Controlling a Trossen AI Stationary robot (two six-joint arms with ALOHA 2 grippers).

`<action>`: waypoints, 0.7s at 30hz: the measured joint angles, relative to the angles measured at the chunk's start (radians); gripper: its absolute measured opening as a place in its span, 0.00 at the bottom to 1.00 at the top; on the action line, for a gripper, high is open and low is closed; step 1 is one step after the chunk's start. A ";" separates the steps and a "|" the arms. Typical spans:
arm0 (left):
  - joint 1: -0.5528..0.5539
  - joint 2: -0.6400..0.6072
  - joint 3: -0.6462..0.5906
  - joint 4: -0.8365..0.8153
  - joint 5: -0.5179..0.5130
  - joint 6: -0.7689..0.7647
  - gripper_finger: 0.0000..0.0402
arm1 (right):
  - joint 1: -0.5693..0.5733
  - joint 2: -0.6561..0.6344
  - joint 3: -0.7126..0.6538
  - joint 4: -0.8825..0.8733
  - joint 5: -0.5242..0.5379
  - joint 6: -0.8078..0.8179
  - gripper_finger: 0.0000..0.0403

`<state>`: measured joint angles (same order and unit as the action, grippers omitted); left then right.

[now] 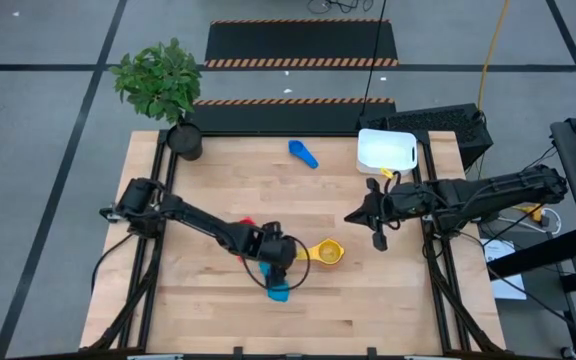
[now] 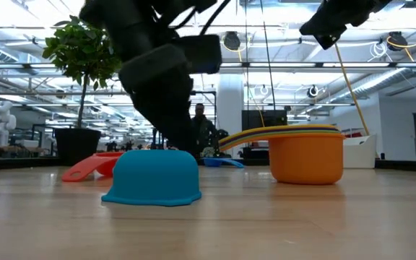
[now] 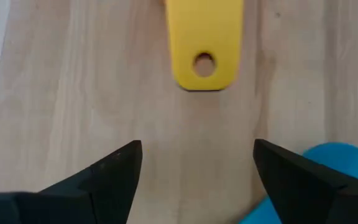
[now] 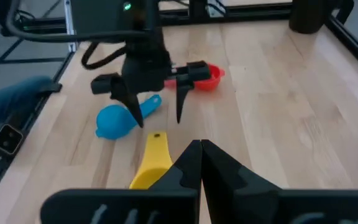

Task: Nest measuring cups in basket
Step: Stack the light blue measuring on top of the yellow measuring cup

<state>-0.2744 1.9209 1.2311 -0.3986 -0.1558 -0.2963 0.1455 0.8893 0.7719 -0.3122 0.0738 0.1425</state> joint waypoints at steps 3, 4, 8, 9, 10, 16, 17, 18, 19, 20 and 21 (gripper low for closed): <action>-0.036 -0.006 0.001 -0.112 -0.014 -0.066 0.78 | 0.000 0.009 0.000 0.020 0.000 0.003 0.00; -0.049 -0.007 0.000 -0.146 -0.022 -0.092 0.78 | 0.000 0.011 0.000 0.025 0.000 0.005 0.00; -0.094 -0.007 0.001 -0.250 -0.077 -0.208 0.78 | 0.004 0.035 0.000 0.054 0.000 0.043 0.00; -0.101 -0.007 0.001 -0.264 -0.082 -0.235 0.78 | 0.009 0.044 0.000 0.056 0.000 0.060 0.00; -0.108 -0.007 0.001 -0.277 -0.085 -0.261 0.78 | 0.015 0.055 0.000 0.066 0.000 0.077 0.00; -0.121 -0.007 0.001 -0.304 -0.088 -0.336 0.78 | 0.081 0.133 0.000 0.077 0.000 0.158 0.00; -0.120 -0.007 0.001 -0.302 -0.088 -0.337 0.78 | 0.096 0.148 0.000 0.076 0.000 0.172 0.00; -0.120 -0.007 0.001 -0.302 -0.088 -0.338 0.78 | 0.110 0.163 0.000 0.078 0.000 0.188 0.00; -0.120 -0.007 0.001 -0.302 -0.087 -0.342 0.78 | 0.124 0.177 0.000 0.080 0.000 0.204 0.00; -0.120 -0.007 0.001 -0.302 -0.082 -0.346 0.78 | 0.140 0.190 0.000 0.080 0.001 0.220 0.00; -0.120 -0.007 0.001 -0.302 -0.075 -0.353 0.78 | 0.158 0.203 0.000 0.080 0.002 0.239 0.00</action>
<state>-0.3943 1.9137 1.2324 -0.7002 -0.2308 -0.6493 0.3030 1.0926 0.7723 -0.2321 0.0762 0.3810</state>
